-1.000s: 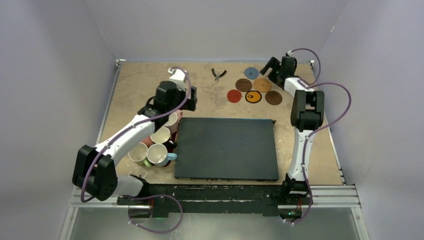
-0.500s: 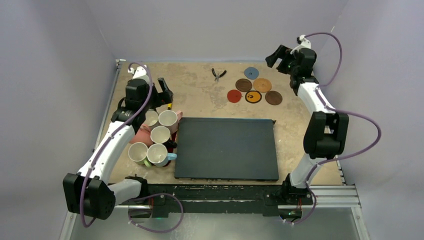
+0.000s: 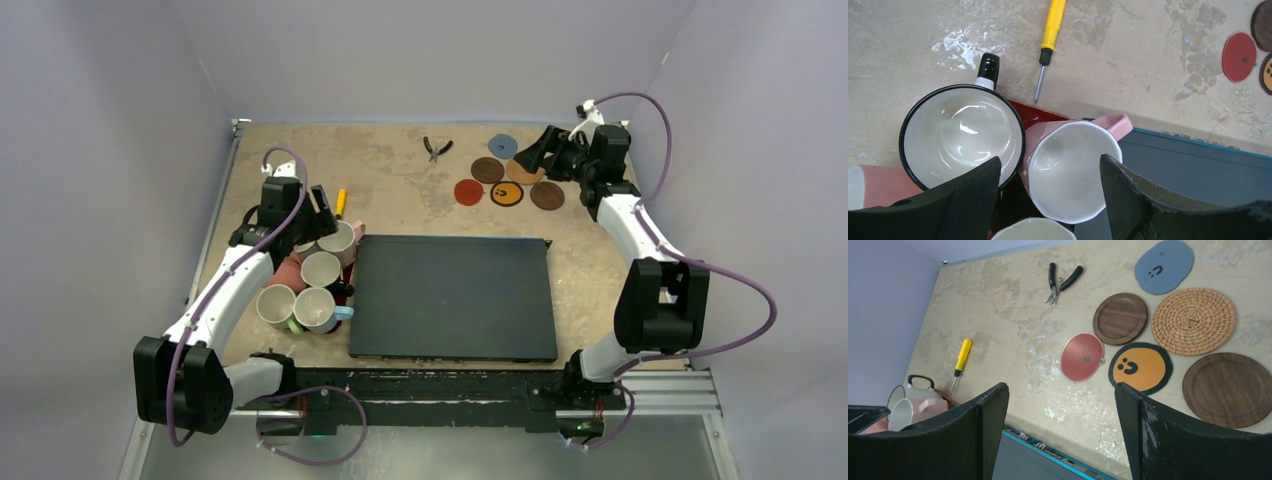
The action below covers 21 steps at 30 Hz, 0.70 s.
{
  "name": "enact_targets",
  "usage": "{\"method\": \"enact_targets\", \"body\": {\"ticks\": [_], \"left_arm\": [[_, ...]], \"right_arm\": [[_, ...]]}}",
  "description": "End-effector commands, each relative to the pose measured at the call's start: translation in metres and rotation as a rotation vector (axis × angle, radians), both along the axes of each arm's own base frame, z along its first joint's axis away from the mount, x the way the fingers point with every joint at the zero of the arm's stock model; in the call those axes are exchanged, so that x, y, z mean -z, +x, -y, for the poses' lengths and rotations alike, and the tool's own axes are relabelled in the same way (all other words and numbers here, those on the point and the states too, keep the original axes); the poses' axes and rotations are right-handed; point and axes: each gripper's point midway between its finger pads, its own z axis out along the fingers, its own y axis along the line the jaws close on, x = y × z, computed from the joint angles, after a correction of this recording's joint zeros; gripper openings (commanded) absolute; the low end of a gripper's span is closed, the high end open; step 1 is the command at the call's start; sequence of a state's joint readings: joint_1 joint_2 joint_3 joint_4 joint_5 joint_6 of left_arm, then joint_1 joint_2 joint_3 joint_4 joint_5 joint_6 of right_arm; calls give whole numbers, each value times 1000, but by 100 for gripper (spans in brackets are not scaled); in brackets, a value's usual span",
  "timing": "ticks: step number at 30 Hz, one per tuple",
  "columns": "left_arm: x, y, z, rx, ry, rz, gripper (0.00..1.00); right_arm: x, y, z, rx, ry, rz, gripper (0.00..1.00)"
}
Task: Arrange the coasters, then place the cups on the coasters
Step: Pick up the cup from the tray.
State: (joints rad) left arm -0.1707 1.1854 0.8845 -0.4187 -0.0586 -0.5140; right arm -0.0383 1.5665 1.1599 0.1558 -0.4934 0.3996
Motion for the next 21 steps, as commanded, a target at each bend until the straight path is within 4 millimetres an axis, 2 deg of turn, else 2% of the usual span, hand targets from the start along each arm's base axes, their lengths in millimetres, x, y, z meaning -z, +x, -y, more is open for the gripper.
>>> {"method": "enact_targets", "body": {"ticks": [1,7,10,21], "left_arm": [[3,-5,-9,-53,7,-7,68],[22,-18,-7,-52,-14,-58,56],[24,-20,-4,-45,-31,-63,47],[30,-19,-3,-37,-29,-75,36]], "right_arm": [[-18,-17,-10,-66,8,35,80],[-17,-21,-10,-61,9,28,79],[-13,-22,-10,-57,8,19,78],[-11,-24,-10,-55,11,8,78]]}}
